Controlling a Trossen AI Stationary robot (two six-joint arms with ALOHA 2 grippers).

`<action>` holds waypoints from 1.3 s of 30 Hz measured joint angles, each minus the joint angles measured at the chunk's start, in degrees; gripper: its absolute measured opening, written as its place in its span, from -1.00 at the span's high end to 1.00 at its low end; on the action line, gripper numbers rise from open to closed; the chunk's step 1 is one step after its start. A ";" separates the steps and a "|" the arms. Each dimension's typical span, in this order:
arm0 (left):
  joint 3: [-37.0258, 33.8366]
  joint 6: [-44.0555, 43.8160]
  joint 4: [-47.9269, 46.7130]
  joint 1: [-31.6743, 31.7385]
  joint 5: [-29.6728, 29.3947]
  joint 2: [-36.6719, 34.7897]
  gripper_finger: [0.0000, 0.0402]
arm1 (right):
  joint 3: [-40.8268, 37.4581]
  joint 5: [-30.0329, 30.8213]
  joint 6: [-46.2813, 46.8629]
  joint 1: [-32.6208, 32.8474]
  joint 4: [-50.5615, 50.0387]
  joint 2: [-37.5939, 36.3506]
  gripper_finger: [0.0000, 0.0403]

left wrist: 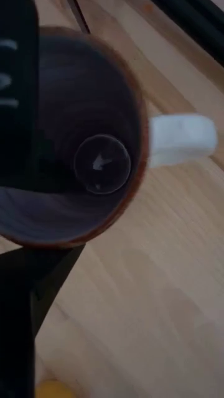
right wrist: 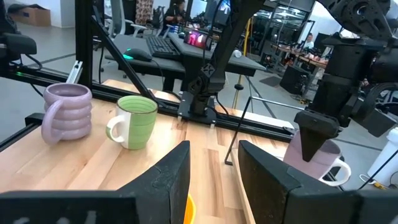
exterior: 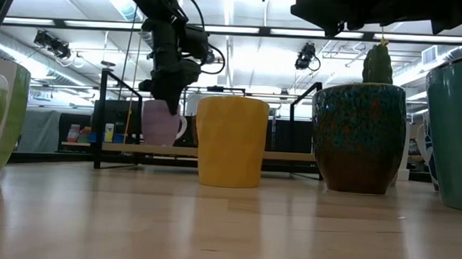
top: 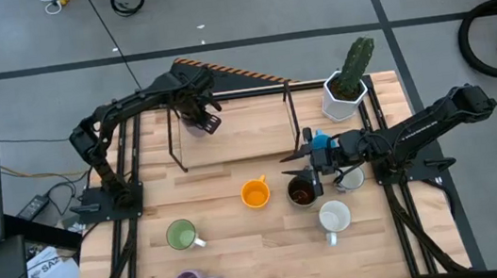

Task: Place coffee mugs
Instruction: Put the top purple mug on the shelf

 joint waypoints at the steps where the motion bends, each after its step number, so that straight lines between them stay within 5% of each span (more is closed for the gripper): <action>1: 0.01 0.11 0.09 0.00 -0.04 0.00 0.30 | 0.00 0.00 -0.02 0.00 0.00 0.00 0.30; 16: 2.52 1.43 -2.66 -1.58 -3.83 -0.48 0.02 | 0.00 -0.02 -0.02 0.00 -0.79 0.00 0.30; 23: 5.05 1.79 -5.48 -3.51 -6.25 -1.47 0.01 | 0.00 -0.04 -0.02 0.00 -0.91 0.00 0.30; 29: 5.08 6.28 -5.53 -6.90 -14.89 -4.23 0.01 | 0.00 -0.07 0.20 0.00 -0.94 0.00 0.30; 39: 5.10 9.16 -7.55 -7.90 -14.03 -9.75 0.01 | 0.00 -0.76 1.07 0.00 -1.55 0.00 0.30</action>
